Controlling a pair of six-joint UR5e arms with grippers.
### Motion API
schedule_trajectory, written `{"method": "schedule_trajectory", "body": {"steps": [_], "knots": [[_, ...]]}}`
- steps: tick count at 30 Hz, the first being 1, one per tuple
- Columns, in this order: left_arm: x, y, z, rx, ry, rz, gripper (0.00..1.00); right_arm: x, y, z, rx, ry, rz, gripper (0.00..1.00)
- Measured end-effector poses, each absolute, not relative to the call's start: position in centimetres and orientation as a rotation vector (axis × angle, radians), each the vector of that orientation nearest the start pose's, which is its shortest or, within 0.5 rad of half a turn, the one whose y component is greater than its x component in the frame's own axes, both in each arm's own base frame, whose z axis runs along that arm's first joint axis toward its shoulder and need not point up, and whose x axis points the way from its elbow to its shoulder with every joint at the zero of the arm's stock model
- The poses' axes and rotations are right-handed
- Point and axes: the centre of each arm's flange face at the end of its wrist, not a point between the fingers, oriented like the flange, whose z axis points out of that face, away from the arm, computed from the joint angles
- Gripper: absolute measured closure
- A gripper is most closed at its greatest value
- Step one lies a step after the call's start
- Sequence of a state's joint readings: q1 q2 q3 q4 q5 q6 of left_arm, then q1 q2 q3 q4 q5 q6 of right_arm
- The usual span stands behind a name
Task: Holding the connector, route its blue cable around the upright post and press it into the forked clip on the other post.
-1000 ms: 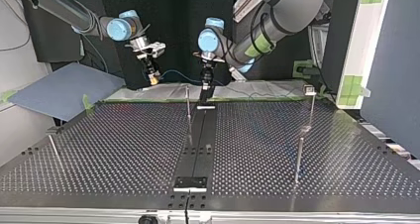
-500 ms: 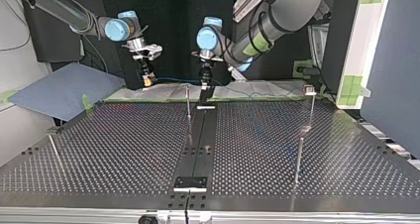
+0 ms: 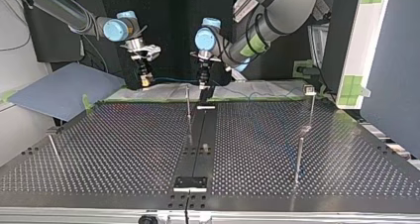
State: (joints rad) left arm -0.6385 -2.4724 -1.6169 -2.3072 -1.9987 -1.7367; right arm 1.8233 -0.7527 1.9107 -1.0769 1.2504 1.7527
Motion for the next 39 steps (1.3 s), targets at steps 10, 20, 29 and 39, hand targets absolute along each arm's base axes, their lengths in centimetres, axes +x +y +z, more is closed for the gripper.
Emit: {"method": "schedule_trajectory", "body": {"steps": [10,20,29,39], "knots": [[45.3,-46.1,-1.5,0.089,1.694,-0.254,1.0,29.3,-49.7,-1.4,1.629,-1.136,1.68,1.0],[45.1,-46.4,-2.0,0.088,1.699,-0.263,1.0,29.1,-49.8,-1.5,1.629,-1.136,1.672,1.0],[45.4,-46.6,-3.5,0.072,1.718,-0.298,1.0,29.3,-49.7,-1.5,1.635,-1.126,1.67,1.0],[46.5,-47.0,-4.2,0.042,1.723,-0.329,1.0,29.4,-50.0,-2.2,1.644,-1.124,1.664,1.0]]}}
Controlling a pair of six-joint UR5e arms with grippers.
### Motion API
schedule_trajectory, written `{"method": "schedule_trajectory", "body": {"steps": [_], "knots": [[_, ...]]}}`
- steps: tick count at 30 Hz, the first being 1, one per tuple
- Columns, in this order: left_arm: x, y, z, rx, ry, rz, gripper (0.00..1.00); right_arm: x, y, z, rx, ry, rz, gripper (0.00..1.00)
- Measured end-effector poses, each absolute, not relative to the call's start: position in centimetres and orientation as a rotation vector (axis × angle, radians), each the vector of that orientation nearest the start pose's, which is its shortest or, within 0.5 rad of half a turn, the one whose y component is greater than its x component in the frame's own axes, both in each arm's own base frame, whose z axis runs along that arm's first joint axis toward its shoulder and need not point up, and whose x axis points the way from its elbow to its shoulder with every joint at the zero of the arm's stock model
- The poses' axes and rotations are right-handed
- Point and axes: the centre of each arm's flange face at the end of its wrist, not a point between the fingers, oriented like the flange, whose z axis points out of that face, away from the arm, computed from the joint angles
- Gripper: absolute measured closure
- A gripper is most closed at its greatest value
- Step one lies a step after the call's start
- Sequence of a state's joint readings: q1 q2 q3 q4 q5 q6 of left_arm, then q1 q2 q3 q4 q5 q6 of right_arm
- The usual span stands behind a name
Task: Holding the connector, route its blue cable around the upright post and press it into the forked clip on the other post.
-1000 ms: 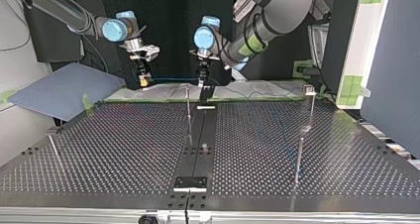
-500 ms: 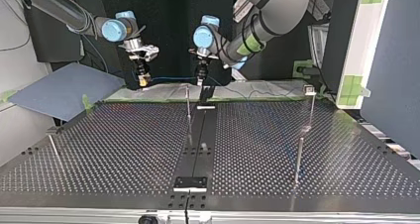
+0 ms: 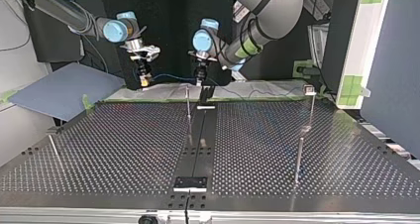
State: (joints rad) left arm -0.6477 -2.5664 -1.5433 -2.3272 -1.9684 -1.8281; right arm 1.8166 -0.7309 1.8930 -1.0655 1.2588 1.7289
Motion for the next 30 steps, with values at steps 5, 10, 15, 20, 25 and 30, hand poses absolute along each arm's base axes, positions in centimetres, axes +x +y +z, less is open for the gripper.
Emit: {"method": "schedule_trajectory", "body": {"steps": [5,10,15,20,25,30], "knots": [[46.9,-47.0,-4.1,0.033,1.721,-0.335,1.0,29.4,-50.6,-3.3,1.674,-1.135,1.633,1.0],[47.4,-46.8,-3.9,0.024,1.719,-0.341,1.0,29.7,-51.1,-3.4,1.692,-1.136,1.618,1.0],[48.1,-46.5,-3.8,0.017,1.718,-0.344,1.0,29.9,-51.3,-3.2,1.697,-1.133,1.616,1.0],[48.5,-46.1,-3.8,0.016,1.721,-0.345,1.0,29.9,-51.5,-3.2,1.697,-1.132,1.616,1.0],[48.9,-45.8,-4.0,0.011,1.729,-0.349,1.0,30.1,-51.7,-3.0,1.698,-1.131,1.617,1.0],[49.6,-45.8,-3.9,0.004,1.736,-0.363,1.0,30.0,-51.9,-3.0,1.696,-1.132,1.616,1.0]]}}
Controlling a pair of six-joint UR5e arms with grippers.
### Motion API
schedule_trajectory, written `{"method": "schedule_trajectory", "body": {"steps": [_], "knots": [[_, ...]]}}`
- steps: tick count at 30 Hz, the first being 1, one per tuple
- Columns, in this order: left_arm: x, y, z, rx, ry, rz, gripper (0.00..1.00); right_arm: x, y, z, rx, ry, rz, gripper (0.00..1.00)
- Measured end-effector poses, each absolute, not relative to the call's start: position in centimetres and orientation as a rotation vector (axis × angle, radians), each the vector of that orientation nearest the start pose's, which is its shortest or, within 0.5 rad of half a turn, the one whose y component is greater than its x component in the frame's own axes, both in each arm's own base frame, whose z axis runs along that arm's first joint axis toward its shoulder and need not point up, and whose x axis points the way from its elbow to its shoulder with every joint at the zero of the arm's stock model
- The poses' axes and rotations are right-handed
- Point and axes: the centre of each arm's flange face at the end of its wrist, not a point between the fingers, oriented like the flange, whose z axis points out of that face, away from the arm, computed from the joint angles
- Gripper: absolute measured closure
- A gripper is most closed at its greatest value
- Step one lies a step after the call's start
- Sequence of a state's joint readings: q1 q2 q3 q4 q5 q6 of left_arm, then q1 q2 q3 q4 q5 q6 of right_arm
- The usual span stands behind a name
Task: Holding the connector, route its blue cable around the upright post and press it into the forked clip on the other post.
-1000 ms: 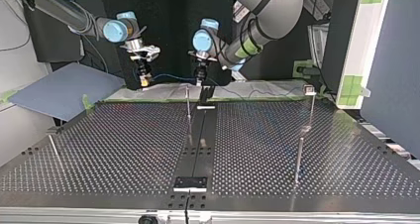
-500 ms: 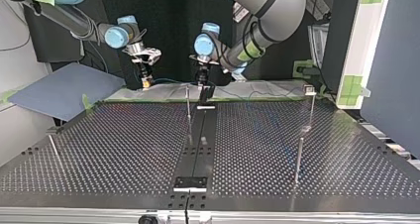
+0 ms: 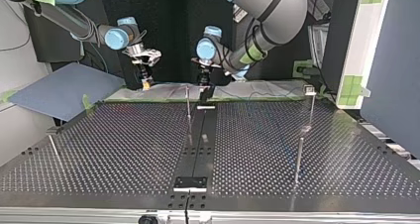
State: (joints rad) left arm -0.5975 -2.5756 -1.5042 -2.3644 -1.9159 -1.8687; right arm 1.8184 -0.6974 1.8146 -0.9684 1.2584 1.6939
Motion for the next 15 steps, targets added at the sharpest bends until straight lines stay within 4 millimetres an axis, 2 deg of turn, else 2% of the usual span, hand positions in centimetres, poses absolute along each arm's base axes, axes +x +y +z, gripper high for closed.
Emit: {"method": "schedule_trajectory", "body": {"steps": [15], "knots": [[51.1,-45.9,-3.2,0.003,1.731,-0.386,1.0,30.1,-52.7,-2.6,1.689,-1.129,1.618,1.0]]}}
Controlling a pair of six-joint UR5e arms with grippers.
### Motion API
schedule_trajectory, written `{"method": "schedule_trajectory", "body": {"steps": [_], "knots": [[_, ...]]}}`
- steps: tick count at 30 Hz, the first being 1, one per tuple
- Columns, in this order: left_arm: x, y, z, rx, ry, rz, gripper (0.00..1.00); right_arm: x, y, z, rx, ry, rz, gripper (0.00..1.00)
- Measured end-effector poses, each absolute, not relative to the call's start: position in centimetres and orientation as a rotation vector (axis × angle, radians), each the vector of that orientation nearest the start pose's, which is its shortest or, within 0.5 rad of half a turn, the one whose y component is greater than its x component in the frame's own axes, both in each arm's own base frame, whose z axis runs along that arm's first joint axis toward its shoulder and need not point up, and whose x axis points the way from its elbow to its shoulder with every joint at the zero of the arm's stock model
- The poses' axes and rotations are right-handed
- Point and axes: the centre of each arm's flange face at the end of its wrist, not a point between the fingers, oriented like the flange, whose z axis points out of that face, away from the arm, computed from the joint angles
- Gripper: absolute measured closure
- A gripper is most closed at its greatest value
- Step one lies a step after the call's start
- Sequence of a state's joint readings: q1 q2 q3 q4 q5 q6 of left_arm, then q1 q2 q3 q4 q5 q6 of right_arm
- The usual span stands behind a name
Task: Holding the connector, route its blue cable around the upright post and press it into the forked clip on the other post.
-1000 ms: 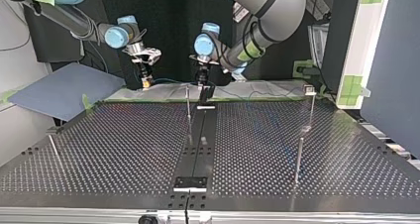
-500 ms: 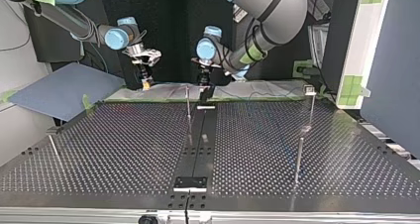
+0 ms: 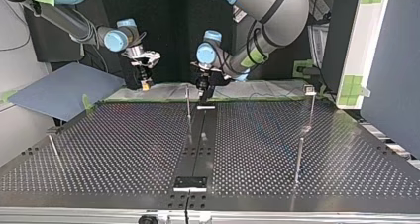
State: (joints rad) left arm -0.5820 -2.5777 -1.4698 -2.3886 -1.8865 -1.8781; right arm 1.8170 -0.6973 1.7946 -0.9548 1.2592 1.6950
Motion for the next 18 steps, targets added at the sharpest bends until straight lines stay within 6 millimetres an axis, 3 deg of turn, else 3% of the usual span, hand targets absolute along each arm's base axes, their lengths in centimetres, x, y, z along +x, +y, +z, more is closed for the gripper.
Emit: {"method": "schedule_trajectory", "body": {"steps": [7,16,18], "knots": [[51.7,-45.6,-3.8,0.006,1.746,-0.384,1.0,30.3,-53.4,-2.3,1.691,-1.132,1.615,1.0],[52.7,-46.2,-3.1,0.014,1.746,-0.395,1.0,30.1,-54.1,-1.9,1.675,-1.134,1.616,1.0],[52.9,-46.2,-3.0,0.015,1.745,-0.399,0.96,30.1,-54.3,-1.8,1.671,-1.133,1.618,1.0]]}}
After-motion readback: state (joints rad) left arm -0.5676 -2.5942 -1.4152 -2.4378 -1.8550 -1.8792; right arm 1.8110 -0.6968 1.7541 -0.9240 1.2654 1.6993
